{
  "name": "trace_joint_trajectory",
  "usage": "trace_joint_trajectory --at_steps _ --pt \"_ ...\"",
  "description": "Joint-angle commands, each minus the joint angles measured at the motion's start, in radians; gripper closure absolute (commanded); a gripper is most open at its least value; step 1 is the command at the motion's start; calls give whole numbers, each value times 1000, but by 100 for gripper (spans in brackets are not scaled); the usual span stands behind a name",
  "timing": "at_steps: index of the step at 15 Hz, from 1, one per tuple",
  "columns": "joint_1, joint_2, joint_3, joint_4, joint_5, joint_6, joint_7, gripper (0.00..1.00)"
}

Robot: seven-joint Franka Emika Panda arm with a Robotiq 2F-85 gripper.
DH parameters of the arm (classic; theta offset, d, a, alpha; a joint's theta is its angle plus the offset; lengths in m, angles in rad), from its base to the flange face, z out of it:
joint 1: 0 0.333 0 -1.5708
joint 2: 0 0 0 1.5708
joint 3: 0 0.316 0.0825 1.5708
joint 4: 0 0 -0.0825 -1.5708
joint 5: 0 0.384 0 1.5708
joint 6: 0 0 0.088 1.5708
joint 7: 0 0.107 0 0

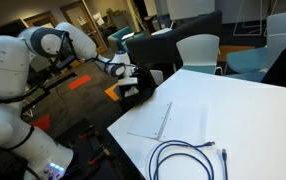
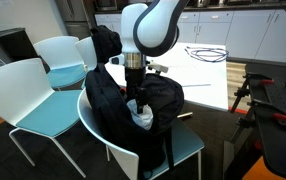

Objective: Remove the cloth from the bag and put it on the table

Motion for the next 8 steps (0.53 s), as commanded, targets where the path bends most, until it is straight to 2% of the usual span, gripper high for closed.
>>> trace_joint_trajectory --at_steps 1,8 --pt "4 59 6 86 -62 -30 51 28" --pt "5 89 20 142 -100 -42 95 82"
